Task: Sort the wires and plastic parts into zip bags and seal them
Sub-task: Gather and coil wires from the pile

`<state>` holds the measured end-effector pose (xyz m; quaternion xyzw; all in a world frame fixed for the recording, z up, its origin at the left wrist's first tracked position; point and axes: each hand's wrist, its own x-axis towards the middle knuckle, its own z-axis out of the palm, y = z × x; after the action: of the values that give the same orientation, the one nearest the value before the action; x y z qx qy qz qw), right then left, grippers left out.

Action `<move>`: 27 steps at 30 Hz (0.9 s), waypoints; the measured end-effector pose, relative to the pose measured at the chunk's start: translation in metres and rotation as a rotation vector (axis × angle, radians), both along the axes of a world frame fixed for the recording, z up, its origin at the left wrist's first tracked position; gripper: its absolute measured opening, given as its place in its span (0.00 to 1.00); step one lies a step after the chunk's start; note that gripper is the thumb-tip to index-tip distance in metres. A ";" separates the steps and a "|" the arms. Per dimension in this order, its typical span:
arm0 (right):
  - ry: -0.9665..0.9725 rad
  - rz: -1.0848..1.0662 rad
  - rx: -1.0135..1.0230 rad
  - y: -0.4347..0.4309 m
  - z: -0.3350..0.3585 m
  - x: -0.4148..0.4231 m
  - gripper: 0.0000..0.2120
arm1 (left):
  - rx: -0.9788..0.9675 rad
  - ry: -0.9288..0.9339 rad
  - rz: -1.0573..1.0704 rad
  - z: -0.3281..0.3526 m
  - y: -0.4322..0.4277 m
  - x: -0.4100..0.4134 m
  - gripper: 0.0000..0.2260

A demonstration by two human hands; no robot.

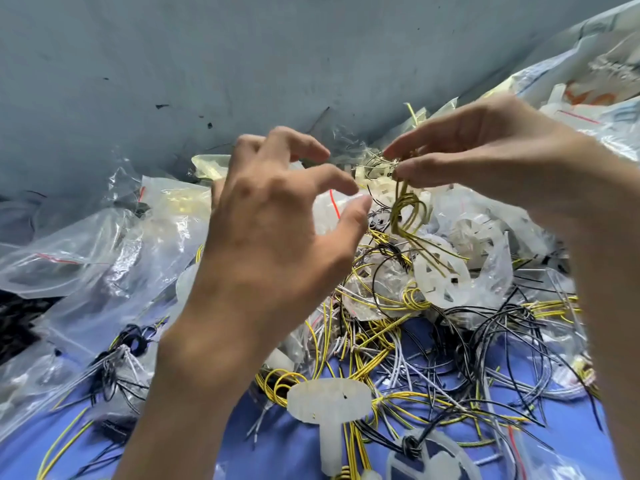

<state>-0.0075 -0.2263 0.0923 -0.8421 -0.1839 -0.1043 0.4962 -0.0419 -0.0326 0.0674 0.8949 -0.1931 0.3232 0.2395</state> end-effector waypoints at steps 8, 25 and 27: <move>-0.085 0.106 0.210 0.018 0.002 -0.007 0.10 | 0.018 0.063 0.001 -0.003 -0.005 0.000 0.14; -0.396 -0.160 -0.087 0.018 -0.009 0.009 0.06 | -0.128 0.137 -0.011 0.001 0.003 0.003 0.09; -0.474 -0.247 -0.164 0.018 -0.010 0.007 0.02 | -0.140 0.178 -0.023 0.001 0.007 0.006 0.10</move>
<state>-0.0003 -0.2082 0.0822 -0.8476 -0.1986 -0.3426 0.3533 -0.0361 -0.0255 0.0683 0.8989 -0.1581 0.2525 0.3211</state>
